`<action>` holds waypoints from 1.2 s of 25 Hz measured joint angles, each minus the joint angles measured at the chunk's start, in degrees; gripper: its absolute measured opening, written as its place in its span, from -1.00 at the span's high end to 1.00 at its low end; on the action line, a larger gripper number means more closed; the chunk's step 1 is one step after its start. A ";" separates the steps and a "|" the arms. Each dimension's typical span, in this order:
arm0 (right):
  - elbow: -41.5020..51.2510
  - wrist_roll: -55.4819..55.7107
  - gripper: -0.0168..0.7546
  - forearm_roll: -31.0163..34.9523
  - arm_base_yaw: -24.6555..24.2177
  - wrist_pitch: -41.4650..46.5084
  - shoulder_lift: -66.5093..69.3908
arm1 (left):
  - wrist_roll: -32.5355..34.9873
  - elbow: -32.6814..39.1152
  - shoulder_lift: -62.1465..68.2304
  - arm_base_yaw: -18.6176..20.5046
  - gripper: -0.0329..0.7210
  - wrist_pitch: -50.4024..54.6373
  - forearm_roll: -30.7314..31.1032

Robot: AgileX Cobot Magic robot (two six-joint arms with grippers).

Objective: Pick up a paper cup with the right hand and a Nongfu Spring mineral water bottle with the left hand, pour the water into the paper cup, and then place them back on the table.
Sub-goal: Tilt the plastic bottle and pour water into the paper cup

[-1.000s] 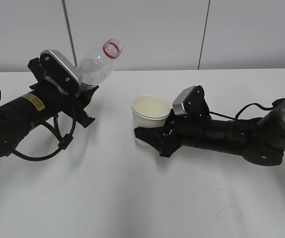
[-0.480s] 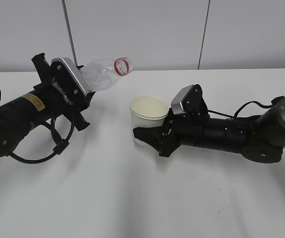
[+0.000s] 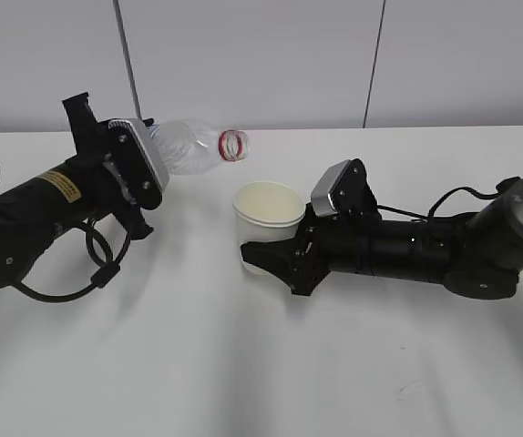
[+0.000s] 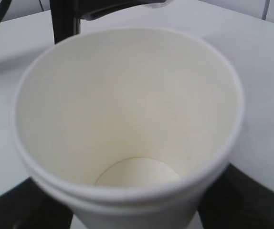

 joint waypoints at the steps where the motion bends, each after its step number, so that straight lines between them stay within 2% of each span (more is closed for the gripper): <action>1: 0.00 0.00 -0.36 -0.04 0.00 0.00 0.00 | 0.64 0.00 0.00 0.00 -0.10 -0.08 -0.21; 10: 0.00 0.55 -0.36 -2.89 0.00 0.00 0.00 | 4.98 0.00 0.00 0.00 -0.10 -1.65 -1.02; 30: 0.00 0.90 -0.36 -3.15 0.00 0.00 0.00 | 14.75 0.05 0.00 0.00 -0.10 -4.49 -1.19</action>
